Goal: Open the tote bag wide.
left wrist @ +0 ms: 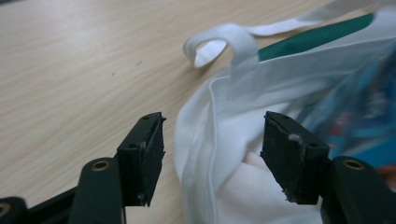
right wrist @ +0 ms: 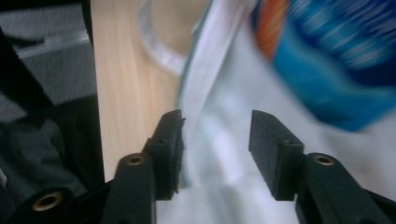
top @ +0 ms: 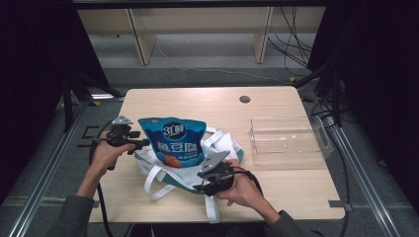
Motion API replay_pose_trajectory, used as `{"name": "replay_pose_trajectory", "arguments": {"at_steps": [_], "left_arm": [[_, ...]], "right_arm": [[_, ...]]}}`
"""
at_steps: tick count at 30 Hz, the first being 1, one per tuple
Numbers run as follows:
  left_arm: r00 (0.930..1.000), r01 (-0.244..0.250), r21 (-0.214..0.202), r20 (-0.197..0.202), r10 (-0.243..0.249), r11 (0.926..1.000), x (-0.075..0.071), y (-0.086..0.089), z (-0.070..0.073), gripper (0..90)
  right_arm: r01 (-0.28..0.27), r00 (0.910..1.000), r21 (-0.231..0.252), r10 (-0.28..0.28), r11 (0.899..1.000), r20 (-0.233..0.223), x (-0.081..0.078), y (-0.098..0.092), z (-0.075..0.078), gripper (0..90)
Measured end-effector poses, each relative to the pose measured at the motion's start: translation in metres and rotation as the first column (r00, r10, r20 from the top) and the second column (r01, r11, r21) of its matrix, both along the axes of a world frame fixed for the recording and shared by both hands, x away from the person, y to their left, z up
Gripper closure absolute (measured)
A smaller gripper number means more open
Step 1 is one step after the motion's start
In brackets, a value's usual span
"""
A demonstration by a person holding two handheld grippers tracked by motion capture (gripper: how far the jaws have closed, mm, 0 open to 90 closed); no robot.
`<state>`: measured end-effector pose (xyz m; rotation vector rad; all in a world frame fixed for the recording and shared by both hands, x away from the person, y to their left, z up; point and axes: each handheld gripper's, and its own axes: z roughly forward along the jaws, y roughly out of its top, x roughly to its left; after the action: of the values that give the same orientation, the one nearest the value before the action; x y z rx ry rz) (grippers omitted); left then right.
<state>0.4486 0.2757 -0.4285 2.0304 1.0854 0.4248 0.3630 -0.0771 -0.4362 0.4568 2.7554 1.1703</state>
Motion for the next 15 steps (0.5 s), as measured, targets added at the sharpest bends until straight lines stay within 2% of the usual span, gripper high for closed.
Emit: {"name": "replay_pose_trajectory", "arguments": {"at_steps": [1, 3, 5, 7, 8, 9, 11, 13, 15], "left_arm": [[1.0000, 0.007, -0.013, 0.002, -0.007, 0.9999, -0.006, 0.000, 0.003, 39.0], [0.9980, 0.059, -0.028, 0.024, -0.059, 0.9979, -0.027, 0.000, 0.011, 41.1], [0.9948, 0.098, -0.038, 0.031, -0.097, 0.9944, -0.045, -0.005, 0.014, 41.7], [0.9899, 0.138, -0.034, 0.037, -0.137, 0.9898, -0.061, -0.013, 0.013, 42.0], [0.9839, 0.175, -0.013, 0.038, -0.175, 0.9844, -0.067, -0.017, 0.012, 42.6], [0.9796, 0.198, -0.014, 0.038, -0.197, 0.9801, -0.072, -0.021, 0.011, 42.7], [0.9717, 0.233, -0.042, 0.048, -0.231, 0.9715, -0.078, -0.029, 0.008, 42.6], [0.9576, 0.286, -0.029, 0.042, -0.285, 0.9577, -0.082, -0.039, 0.005, 42.3], [0.9414, 0.335, 0.026, 0.035, -0.335, 0.9420, -0.082, -0.047, 0.000, 40.5]], "right_arm": [[0.031, 0.9994, 0.016, -0.031, 0.999, 0.012, 0.001, -0.006, 0.008, 50.9], [0.060, 0.9968, 0.049, -0.062, 0.997, 0.051, 0.005, -0.017, 0.021, 50.9], [0.098, 0.9925, 0.078, -0.103, 0.992, 0.066, 0.011, -0.027, 0.029, 51.3], [0.151, 0.9843, 0.071, -0.156, 0.986, 0.083, 0.018, -0.035, 0.033, 51.7], [0.161, 0.9795, 0.065, -0.167, 0.985, 0.112, 0.024, -0.038, 0.032, 51.7], [0.199, 0.9727, 0.056, -0.205, 0.978, 0.110, 0.027, -0.040, 0.031, 52.1], [0.236, 0.9642, 0.033, -0.238, 0.971, 0.116, 0.035, -0.043, 0.029, 52.4], [0.240, 0.9623, 0.013, -0.240, 0.971, 0.128, 0.041, -0.041, 0.023, 52.6], [0.234, 0.9667, -0.005, -0.232, 0.972, 0.109, 0.047, -0.036, 0.017, 53.1]]}}
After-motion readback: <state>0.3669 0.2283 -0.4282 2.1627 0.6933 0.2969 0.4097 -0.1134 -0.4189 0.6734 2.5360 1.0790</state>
